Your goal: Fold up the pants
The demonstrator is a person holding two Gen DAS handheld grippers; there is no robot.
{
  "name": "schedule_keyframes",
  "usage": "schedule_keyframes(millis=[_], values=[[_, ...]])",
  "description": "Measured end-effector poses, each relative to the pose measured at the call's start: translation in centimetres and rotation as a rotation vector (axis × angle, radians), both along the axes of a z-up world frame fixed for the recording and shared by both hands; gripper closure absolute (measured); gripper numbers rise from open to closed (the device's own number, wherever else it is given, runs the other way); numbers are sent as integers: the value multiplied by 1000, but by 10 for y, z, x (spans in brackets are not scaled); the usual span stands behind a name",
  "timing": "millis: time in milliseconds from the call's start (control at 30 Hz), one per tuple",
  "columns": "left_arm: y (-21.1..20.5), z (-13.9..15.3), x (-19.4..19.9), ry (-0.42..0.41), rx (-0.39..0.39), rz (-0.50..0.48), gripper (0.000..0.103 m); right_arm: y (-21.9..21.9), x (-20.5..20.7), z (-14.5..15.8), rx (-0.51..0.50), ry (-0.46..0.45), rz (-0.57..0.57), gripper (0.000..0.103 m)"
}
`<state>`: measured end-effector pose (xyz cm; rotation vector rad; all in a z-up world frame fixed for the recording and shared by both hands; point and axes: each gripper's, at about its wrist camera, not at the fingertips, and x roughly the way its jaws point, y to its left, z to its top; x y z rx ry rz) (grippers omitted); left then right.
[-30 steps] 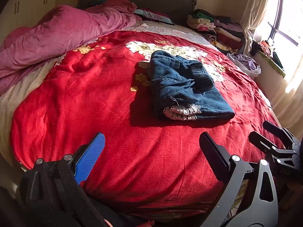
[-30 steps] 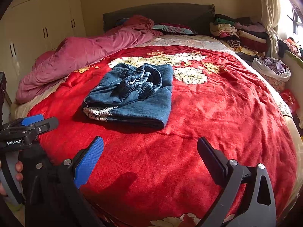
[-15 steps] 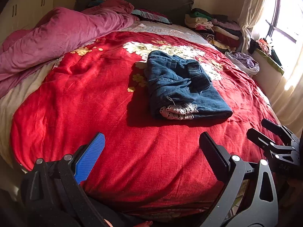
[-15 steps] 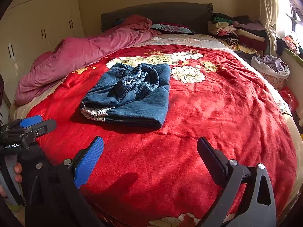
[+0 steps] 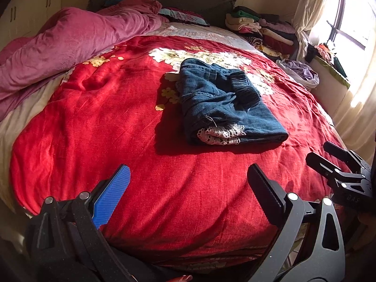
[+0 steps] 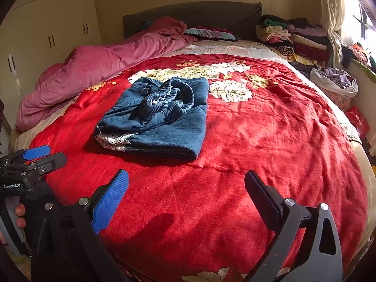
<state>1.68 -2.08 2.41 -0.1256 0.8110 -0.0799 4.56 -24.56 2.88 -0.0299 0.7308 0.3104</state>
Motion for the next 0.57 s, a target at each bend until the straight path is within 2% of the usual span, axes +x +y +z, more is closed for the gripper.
schedule_keyframes(millis=[167, 267, 400, 567], values=[[16, -4, 10, 16, 65, 84, 10, -13, 11, -2, -8, -3, -43, 5], [43, -4, 25, 20, 68, 128, 10, -31, 24, -4, -24, -7, -95, 5], [106, -14, 69, 66, 120, 260, 10, -80, 55, -8, -39, -8, -226, 5], [191, -30, 130, 153, 105, 384, 10, -162, 115, -19, -116, 14, -425, 5]])
